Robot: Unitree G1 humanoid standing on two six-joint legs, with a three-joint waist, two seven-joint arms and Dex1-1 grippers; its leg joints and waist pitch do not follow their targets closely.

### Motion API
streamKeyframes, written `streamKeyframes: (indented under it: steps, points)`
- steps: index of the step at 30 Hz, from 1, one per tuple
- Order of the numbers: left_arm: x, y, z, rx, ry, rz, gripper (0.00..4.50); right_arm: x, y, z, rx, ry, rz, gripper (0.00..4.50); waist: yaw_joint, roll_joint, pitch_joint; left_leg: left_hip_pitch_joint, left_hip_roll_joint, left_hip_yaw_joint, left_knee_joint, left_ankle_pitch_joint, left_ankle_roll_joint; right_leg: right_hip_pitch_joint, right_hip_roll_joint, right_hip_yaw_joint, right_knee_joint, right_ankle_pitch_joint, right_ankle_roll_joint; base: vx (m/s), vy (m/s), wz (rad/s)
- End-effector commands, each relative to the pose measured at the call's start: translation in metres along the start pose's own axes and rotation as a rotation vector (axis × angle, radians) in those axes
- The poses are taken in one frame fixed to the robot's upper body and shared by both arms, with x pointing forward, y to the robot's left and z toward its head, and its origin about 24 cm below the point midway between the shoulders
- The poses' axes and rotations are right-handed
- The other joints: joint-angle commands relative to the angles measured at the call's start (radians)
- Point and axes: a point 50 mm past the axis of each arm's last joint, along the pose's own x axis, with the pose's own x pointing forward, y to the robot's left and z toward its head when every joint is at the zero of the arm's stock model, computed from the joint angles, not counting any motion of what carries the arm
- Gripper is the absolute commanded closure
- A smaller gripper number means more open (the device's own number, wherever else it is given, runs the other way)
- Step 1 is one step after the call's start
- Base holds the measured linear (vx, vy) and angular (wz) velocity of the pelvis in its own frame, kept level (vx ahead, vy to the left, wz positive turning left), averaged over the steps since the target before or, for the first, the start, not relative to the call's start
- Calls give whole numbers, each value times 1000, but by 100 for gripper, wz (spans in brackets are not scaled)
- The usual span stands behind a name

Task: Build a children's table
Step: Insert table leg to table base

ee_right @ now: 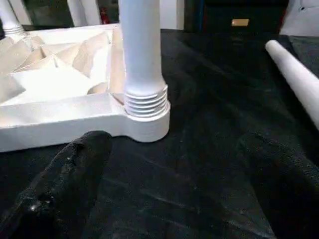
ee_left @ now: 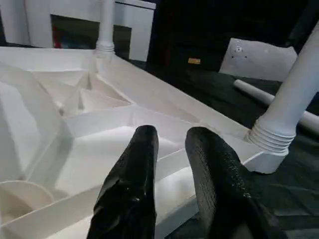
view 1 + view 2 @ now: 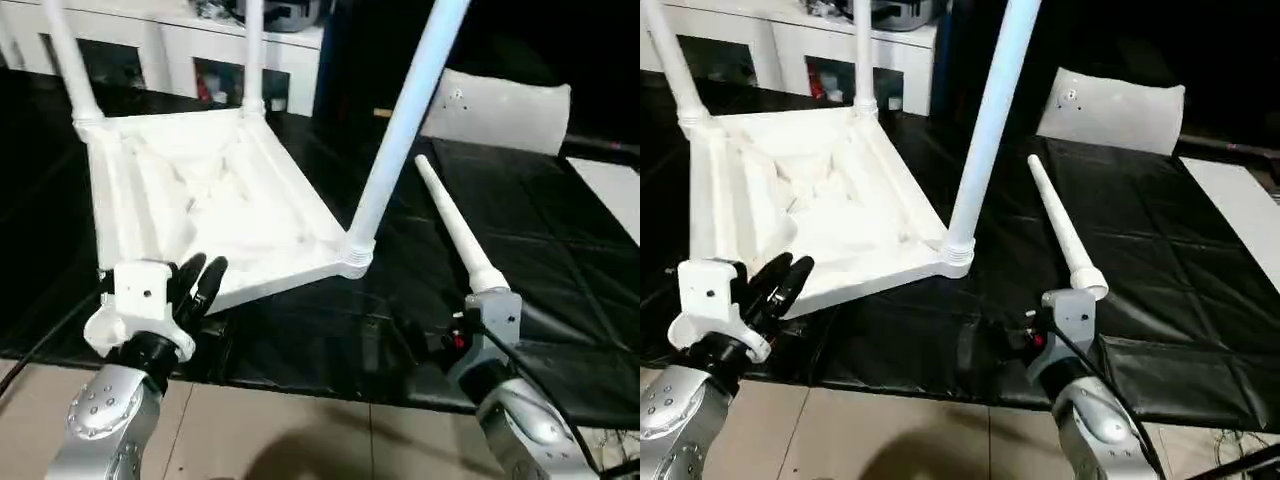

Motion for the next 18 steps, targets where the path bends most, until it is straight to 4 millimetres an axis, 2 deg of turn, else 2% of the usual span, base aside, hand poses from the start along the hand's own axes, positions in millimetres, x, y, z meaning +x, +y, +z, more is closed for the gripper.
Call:
streamKeyframes:
  steps: [1,2,3,5,6,8,14,15,16,18]
  points:
    - [2,-4,1,-4,-7,-26,311,1,-9,2,-27,-3,-33,0,2,18,-29,-12,50,-9,-84,-142,8,15,-91,72,-84,2,-94,0,0,0]
    - [2,-5,1,-3,-7,-28,311,2,-9,2,-30,-5,-31,0,2,13,-29,-13,50,-8,-84,-132,9,15,-90,71,-83,13,-91,0,0,0]
    - [2,-5,1,1,-6,-36,311,4,-8,3,-34,-8,-25,0,3,16,-31,-11,51,-8,-82,-115,11,13,-88,71,-80,39,-91,0,0,0]
    - [2,-5,1,11,-5,-32,311,6,-7,3,-37,-9,-20,0,3,15,-29,-11,50,-6,-82,-114,12,11,-87,71,-80,50,-90,0,0,0]
    - [2,-4,2,19,-7,-28,311,7,-7,3,-37,-8,-18,0,3,18,-30,-11,51,-6,-82,-115,11,11,-88,71,-79,53,-91,0,0,0]
    - [3,-4,2,23,-8,-27,311,7,-6,3,-39,-6,-15,0,4,16,-30,-11,51,-5,-82,-117,11,11,-87,71,-79,52,-89,0,0,0]
    - [7,-3,3,61,-13,-25,311,8,-5,1,-47,2,-10,0,5,23,-29,-10,51,-5,-83,-123,6,10,-88,72,-80,45,-91,0,0,0]
    - [8,-5,3,13,-28,-44,311,8,-5,1,-47,3,-10,0,5,21,-29,-11,52,-5,-83,-125,5,11,-89,72,-80,45,-95,0,0,0]
    - [8,-5,3,11,-33,-49,335,8,-4,1,-47,3,-10,0,5,23,-29,-10,52,-5,-83,-126,4,11,-89,72,-80,46,-97,0,0,0]
    - [8,-5,5,-2,-39,-41,335,9,-4,1,-46,3,-10,0,5,23,-29,-11,52,-4,-83,-130,2,10,-88,72,-78,50,-102,0,0,0]
